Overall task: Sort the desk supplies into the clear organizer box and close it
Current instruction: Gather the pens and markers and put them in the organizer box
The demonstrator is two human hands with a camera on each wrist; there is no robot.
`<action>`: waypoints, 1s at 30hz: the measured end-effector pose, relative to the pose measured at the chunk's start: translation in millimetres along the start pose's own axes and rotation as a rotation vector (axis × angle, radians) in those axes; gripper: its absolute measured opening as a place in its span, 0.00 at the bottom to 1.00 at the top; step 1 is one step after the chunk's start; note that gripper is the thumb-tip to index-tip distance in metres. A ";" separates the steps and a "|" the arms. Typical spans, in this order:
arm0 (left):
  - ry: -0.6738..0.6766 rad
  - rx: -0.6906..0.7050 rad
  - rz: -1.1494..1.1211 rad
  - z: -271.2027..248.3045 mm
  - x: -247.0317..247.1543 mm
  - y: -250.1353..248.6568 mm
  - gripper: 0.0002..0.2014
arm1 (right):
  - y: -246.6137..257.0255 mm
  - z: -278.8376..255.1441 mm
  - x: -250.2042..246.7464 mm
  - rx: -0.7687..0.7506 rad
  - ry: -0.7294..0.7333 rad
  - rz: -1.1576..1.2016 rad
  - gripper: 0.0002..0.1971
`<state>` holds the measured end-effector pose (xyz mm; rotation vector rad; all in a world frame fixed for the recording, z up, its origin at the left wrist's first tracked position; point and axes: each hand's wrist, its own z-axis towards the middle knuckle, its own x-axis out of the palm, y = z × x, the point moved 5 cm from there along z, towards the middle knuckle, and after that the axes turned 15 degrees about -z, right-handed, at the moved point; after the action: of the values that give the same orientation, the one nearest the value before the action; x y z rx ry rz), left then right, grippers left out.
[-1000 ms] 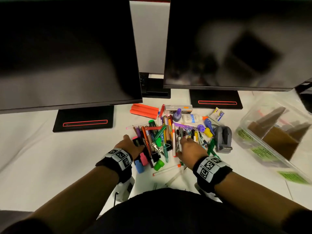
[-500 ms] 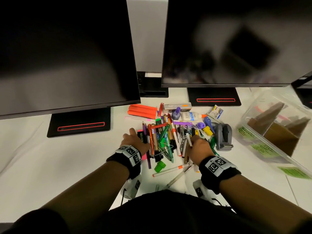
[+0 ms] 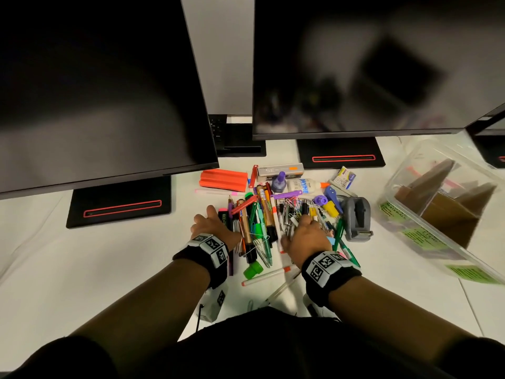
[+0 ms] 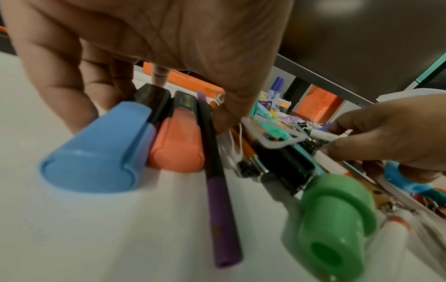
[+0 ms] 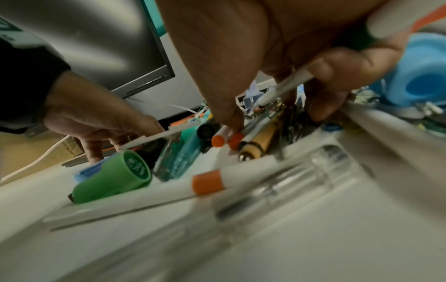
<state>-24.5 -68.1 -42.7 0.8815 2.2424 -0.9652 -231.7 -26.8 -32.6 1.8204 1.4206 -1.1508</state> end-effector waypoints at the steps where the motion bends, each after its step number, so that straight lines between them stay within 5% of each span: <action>1: 0.001 0.003 0.002 0.0 0.6 0.4 0.40 | 1.4 0.8 0.6 0.006 -0.002 -0.004 0.29; 14: 0.023 0.032 -0.037 1.0 6.0 -1.9 0.39 | -1.2 3.2 -5.3 0.022 0.007 0.039 0.25; 19: 0.025 0.067 -0.032 2.9 10.0 -2.6 0.41 | -15.9 5.7 -17.7 0.124 0.100 0.265 0.29; 24: 0.068 0.080 0.005 2.5 8.2 -0.9 0.47 | -28.0 1.9 -27.5 0.147 0.323 0.449 0.08; 30: 0.089 0.115 0.007 1.5 -1.6 -2.9 0.47 | -41.6 -7.3 -38.8 0.189 0.395 0.584 0.15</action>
<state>-25.3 -71.3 -41.3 0.9995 2.2747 -1.0805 -272.1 -27.4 8.1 2.4736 0.8709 -0.6629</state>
